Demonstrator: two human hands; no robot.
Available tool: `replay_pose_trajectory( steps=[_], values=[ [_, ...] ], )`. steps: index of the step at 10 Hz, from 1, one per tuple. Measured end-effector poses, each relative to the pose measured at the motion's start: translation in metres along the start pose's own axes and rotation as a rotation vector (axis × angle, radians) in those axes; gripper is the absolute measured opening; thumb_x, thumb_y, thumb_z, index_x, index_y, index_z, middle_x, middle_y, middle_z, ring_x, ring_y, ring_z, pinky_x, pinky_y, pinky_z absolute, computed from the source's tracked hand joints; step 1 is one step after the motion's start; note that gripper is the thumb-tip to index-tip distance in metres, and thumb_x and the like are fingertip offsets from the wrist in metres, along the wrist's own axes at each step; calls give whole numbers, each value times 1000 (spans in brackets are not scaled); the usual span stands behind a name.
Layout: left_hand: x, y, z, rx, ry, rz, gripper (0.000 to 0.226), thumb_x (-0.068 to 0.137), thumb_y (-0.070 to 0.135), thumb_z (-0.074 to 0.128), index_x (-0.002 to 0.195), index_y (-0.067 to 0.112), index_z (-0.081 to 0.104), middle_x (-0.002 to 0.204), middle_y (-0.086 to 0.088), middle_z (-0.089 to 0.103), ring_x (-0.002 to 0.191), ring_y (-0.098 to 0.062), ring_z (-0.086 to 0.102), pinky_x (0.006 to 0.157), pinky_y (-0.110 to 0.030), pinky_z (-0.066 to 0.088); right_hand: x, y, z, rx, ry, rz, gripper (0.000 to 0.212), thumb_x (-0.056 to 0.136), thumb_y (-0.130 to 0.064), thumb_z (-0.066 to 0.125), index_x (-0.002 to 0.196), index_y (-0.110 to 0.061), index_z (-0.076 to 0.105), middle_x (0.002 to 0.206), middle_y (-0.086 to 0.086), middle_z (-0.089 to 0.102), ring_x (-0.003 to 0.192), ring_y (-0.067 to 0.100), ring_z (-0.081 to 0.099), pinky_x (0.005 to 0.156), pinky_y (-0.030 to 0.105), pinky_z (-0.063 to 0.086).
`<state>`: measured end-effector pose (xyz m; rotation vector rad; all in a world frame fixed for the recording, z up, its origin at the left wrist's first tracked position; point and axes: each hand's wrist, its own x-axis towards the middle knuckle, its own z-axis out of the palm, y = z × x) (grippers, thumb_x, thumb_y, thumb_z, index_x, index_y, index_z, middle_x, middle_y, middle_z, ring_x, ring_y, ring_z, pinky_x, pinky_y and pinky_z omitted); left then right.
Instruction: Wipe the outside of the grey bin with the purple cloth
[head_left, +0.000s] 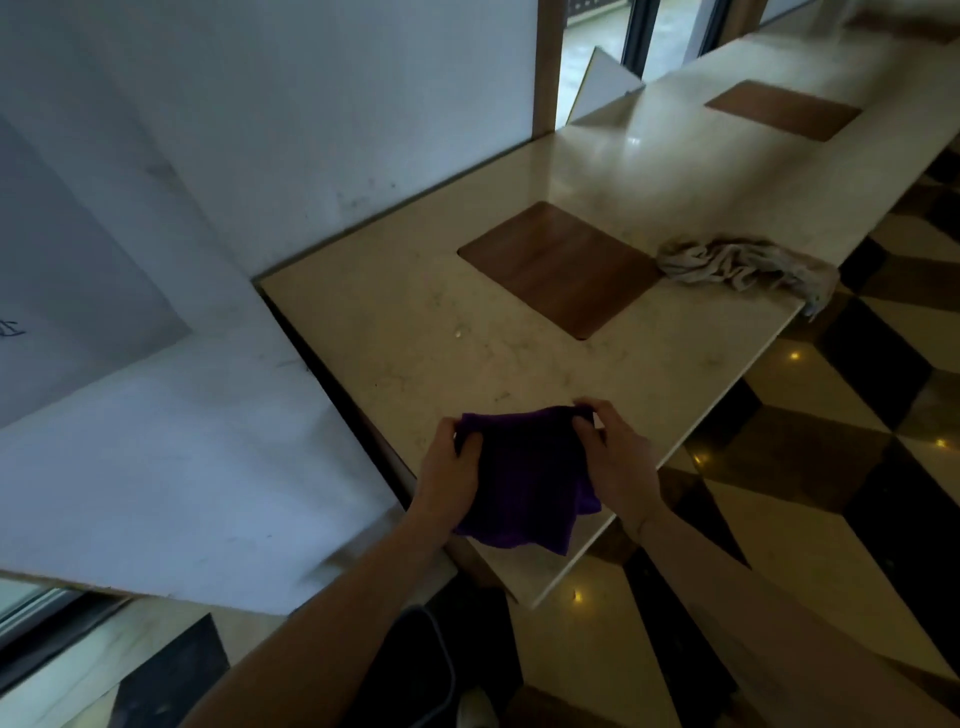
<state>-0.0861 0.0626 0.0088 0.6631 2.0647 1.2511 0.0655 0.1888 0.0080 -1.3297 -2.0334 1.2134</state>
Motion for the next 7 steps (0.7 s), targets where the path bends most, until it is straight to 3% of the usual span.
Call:
replay_pose_trajectory(
  steps=[1,2,3,4,5,6,7],
  values=[
    [25,-27,9,78,-58,-150,23,99,30,39,118,19,46,109,-4,60,94,-22,60,84,-47,53,22,21,23,-37,-21,130,29,100,-32,49,128,-27,57,88,-2,65,78,13,59,67,31,49],
    [41,-39,13,98,-74,-189,25,98,29,39,120,18,45,109,-5,60,94,-24,60,83,-47,53,34,30,35,-48,-45,173,25,100,-28,52,124,-24,59,91,3,66,78,15,59,62,29,44],
    [63,-49,17,155,-63,-172,25,98,29,39,120,19,45,103,-1,61,82,-14,58,69,-36,52,50,37,47,-30,-37,169,22,99,-23,53,120,-23,58,83,3,67,73,14,61,57,27,45],
    [69,-56,17,242,-64,-115,25,98,28,39,121,20,43,91,7,59,73,-7,55,59,-29,48,55,40,50,-38,-27,150,24,98,-20,53,121,-25,58,79,-3,65,74,12,62,62,29,50],
    [71,-66,13,354,-130,-30,35,94,23,46,128,21,38,93,9,57,71,-5,55,57,-27,48,58,49,52,-37,-43,162,33,95,-13,55,124,-28,56,88,-8,63,85,18,63,73,35,53],
    [67,-67,6,394,-151,2,42,90,21,51,130,24,38,94,13,57,73,-3,56,58,-26,50,55,51,52,-49,-34,146,38,92,-9,58,124,-28,57,96,-5,62,90,19,62,72,30,47],
    [60,-62,-5,438,-55,44,40,88,24,55,126,29,42,102,9,57,80,-9,60,58,-25,48,46,45,50,-29,26,139,34,90,-11,64,120,-27,60,108,-1,62,87,13,62,68,25,44]
  ],
)
